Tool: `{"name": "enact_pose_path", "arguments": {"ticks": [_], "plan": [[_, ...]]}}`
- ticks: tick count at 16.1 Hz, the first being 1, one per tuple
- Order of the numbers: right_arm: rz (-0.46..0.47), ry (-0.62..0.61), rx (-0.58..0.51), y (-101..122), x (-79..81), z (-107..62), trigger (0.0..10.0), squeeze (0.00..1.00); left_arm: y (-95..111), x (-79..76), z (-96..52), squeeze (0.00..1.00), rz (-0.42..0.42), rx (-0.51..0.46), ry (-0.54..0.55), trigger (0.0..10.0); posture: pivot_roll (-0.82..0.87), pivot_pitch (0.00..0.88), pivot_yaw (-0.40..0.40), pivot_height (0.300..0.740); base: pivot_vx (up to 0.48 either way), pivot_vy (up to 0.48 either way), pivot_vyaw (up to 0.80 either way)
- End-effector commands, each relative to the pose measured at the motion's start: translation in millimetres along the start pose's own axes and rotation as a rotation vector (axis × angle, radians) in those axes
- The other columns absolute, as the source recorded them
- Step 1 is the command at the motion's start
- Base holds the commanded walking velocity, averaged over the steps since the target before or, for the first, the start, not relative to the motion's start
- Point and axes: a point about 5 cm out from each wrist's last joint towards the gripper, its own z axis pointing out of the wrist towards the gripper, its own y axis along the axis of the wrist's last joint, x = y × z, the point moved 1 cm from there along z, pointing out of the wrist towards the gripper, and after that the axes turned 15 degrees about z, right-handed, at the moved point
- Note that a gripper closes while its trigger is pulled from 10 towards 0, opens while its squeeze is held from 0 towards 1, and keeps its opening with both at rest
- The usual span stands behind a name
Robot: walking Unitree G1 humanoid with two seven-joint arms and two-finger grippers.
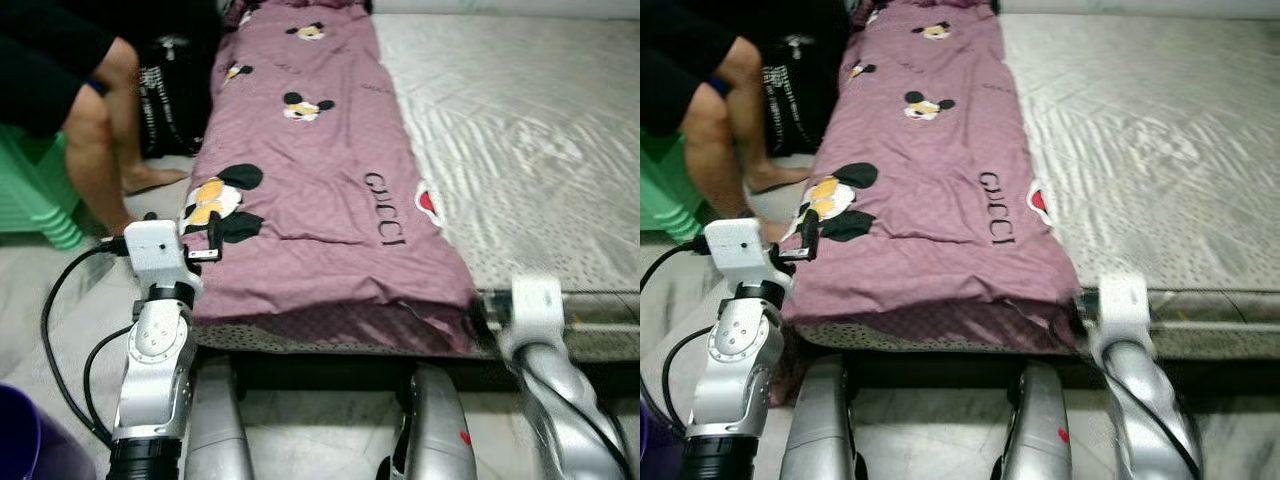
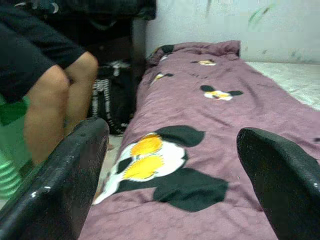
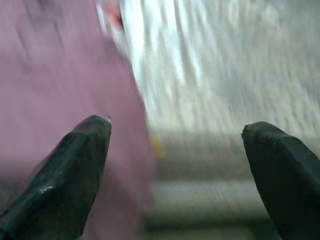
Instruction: Clean up the room
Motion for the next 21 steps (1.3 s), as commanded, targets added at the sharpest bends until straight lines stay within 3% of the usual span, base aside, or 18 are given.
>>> {"name": "enact_pose_path", "arguments": {"ticks": [1,3,5,6,7,8,11,21], "plan": [[0.024,0.106,-0.153,34.3,25.9,6.3,10.0,1.00,5.2,-2.3,4.2,0.00,-0.006,-0.022,-0.004,10.0,-0.03,0.000,0.009,0.508,0.000,0.000,0.00],[0.108,0.182,-0.251,60.8,55.6,16.5,10.0,1.00,15.8,0.4,8.6,0.00,-0.018,-0.066,0.017,10.0,-0.02,0.000,0.008,0.508,0.000,0.000,0.00],[0.160,0.230,-0.295,74.7,72.8,20.6,10.0,1.00,18.6,3.4,10.7,0.00,-0.020,-0.073,0.036,10.0,-0.01,0.000,0.010,0.508,0.000,0.000,0.00],[0.184,0.265,-0.318,81.9,83.3,21.9,10.0,0.30,18.7,4.1,11.2,0.00,-0.020,-0.075,0.038,10.0,-0.01,0.000,0.009,0.508,0.000,0.000,0.00],[0.247,0.294,-0.336,90.1,97.1,25.4,10.0,0.00,18.9,3.3,11.5,0.00,-0.027,-0.079,0.038,10.0,-0.01,0.000,0.011,0.508,0.000,0.000,0.00],[0.300,0.332,-0.355,93.2,103.7,25.7,10.0,0.00,19.3,2.5,11.4,0.00,-0.032,-0.083,0.041,10.0,-0.01,0.000,0.011,0.508,0.000,0.000,0.00],[0.324,0.348,-0.360,92.9,106.8,27.8,10.0,0.00,17.6,2.4,11.3,0.00,-0.034,-0.084,0.044,10.0,0.00,0.000,0.008,0.527,0.000,0.000,0.00],[0.295,0.346,-0.352,85.2,106.3,34.2,10.0,0.00,13.1,-1.6,12.0,0.00,-0.031,-0.083,0.031,10.0,-0.01,0.000,-0.001,0.637,0.000,0.000,0.00]]}}
